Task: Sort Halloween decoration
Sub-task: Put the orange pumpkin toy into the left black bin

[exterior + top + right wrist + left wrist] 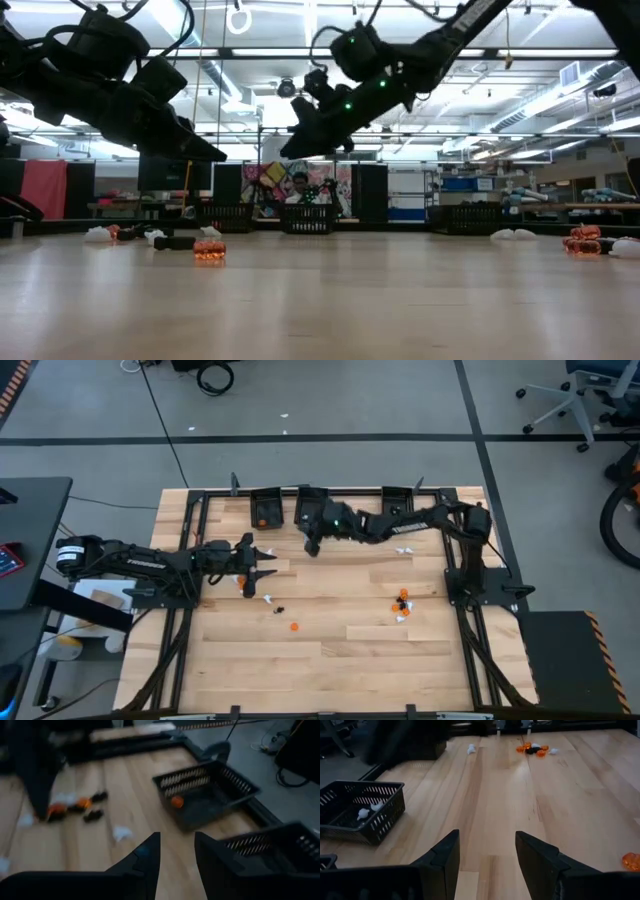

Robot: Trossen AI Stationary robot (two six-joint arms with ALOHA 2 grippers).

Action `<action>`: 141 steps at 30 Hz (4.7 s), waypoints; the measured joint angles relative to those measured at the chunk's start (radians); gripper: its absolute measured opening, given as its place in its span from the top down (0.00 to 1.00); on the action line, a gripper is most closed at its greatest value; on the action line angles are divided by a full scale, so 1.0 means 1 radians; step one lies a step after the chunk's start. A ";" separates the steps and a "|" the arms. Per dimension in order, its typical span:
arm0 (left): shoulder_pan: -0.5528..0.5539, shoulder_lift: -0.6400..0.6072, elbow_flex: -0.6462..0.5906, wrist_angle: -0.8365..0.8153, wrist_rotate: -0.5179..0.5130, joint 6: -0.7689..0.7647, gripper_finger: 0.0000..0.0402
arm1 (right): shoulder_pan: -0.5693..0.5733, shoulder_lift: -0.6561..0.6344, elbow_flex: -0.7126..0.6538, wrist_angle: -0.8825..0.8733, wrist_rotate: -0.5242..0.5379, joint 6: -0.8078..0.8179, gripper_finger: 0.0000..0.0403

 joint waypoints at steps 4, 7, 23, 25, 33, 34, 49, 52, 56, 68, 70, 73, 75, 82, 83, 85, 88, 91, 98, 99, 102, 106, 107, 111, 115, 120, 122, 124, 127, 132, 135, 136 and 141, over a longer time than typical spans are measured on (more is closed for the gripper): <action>0.000 0.000 0.000 -0.006 0.000 -0.007 0.57 | 0.035 -0.060 -0.141 0.034 0.064 0.038 0.68; 0.000 0.000 0.000 -0.015 0.000 -0.013 0.57 | 0.070 -0.119 -0.280 0.115 0.087 0.113 0.68; 0.000 0.000 0.000 0.003 0.000 0.073 0.57 | 0.273 -0.513 -0.784 0.193 -0.018 0.097 0.64; 0.000 0.000 0.000 0.011 0.000 0.080 0.57 | 0.286 -0.571 -0.817 0.149 -0.058 0.124 0.62; 0.001 0.000 0.000 0.092 0.000 0.109 0.57 | 0.355 -0.741 -0.649 -0.709 -0.044 0.470 0.52; 0.001 0.000 0.000 0.104 0.000 0.111 0.57 | 0.370 -0.745 -0.616 -0.777 -0.044 0.492 0.52; 0.002 0.000 0.000 0.111 0.000 0.132 0.57 | 0.477 -0.668 -0.469 -1.155 -0.112 0.562 0.38; 0.003 0.000 0.000 0.109 0.000 0.132 0.57 | 0.476 -0.659 -0.480 -1.148 -0.111 0.550 0.37; 0.006 0.000 0.000 0.097 0.000 0.132 0.57 | 0.476 -0.652 -0.525 -1.120 -0.123 0.549 0.39; 0.006 0.000 0.000 0.089 0.000 0.137 0.57 | 0.467 -0.644 -0.609 -0.994 -0.124 0.547 0.46; 0.006 0.000 0.000 0.089 0.000 0.137 0.57 | 0.467 -0.644 -0.616 -0.977 -0.117 0.547 0.47; 0.006 0.000 0.000 0.089 0.000 0.137 0.57 | 0.467 -0.644 -0.622 -0.974 -0.111 0.547 0.51; 0.006 0.000 0.000 0.089 0.000 0.137 0.57 | 0.467 -0.645 -0.626 -0.971 -0.110 0.547 0.54; 0.006 0.000 0.000 0.089 0.000 0.138 0.57 | 0.467 -0.645 -0.628 -0.969 -0.094 0.542 0.67; 0.006 0.000 0.000 0.089 0.000 0.138 0.57 | 0.467 -0.645 -0.628 -0.969 -0.093 0.541 0.68; 0.006 0.000 0.000 0.089 0.000 0.138 0.57 | 0.467 -0.645 -0.628 -0.969 -0.093 0.540 0.70; 0.006 0.000 0.000 0.089 0.000 0.138 0.57 | 0.467 -0.645 -0.628 -0.970 -0.093 0.540 0.72; 0.006 0.000 0.000 0.089 0.000 0.138 0.57 | 0.467 -0.645 -0.628 -0.971 -0.093 0.540 0.72; 0.006 0.000 0.000 0.089 0.000 0.138 0.57 | 0.467 -0.643 -0.600 -1.022 -0.081 0.538 0.72; 0.006 0.000 0.000 0.089 0.000 0.138 0.57 | 0.467 -0.643 -0.588 -1.028 -0.076 0.533 0.72; 0.006 0.000 0.000 0.089 0.000 0.138 0.57 | 0.467 -0.643 -0.563 -1.037 -0.066 0.515 0.72; 0.006 0.000 0.000 0.088 0.000 0.138 0.57 | 0.466 -0.643 -0.535 -1.028 -0.053 0.497 0.72; 0.006 0.000 0.000 0.088 0.000 0.138 0.57 | 0.463 -0.643 -0.530 -1.021 -0.052 0.494 0.72; 0.006 0.000 0.000 0.079 -0.001 0.138 0.57 | 0.444 -0.643 -0.520 -0.955 -0.051 0.474 0.72; 0.006 0.000 0.000 0.048 -0.072 0.138 0.57 | 0.412 -0.643 -0.520 -0.855 -0.049 0.430 0.72; 0.006 0.000 0.000 0.008 -0.206 0.131 0.57 | 0.363 -0.643 -0.520 -0.739 -0.037 0.366 0.72; 0.006 0.000 0.000 0.000 -0.239 0.122 0.57 | 0.344 -0.643 -0.520 -0.696 -0.032 0.340 0.72; 0.006 0.000 0.000 -0.005 -0.263 0.111 0.57 | 0.324 -0.642 -0.520 -0.649 -0.032 0.314 0.72; 0.006 0.000 0.000 -0.019 -0.295 0.109 0.57 | 0.294 -0.614 -0.520 -0.571 -0.032 0.273 0.72; 0.006 0.000 0.012 -0.069 -0.315 0.087 0.57 | 0.245 -0.483 -0.453 -0.530 -0.049 0.181 0.72; 0.007 0.000 0.054 -0.147 -0.315 0.070 0.57 | 0.220 -0.387 -0.364 -0.528 -0.050 0.109 0.72; 0.007 0.000 0.072 -0.186 -0.315 0.067 0.57 | 0.211 -0.354 -0.329 -0.528 -0.050 0.083 0.72; 0.007 0.000 0.114 -0.291 -0.315 0.056 0.57 | 0.166 -0.217 -0.158 -0.528 -0.058 -0.042 0.72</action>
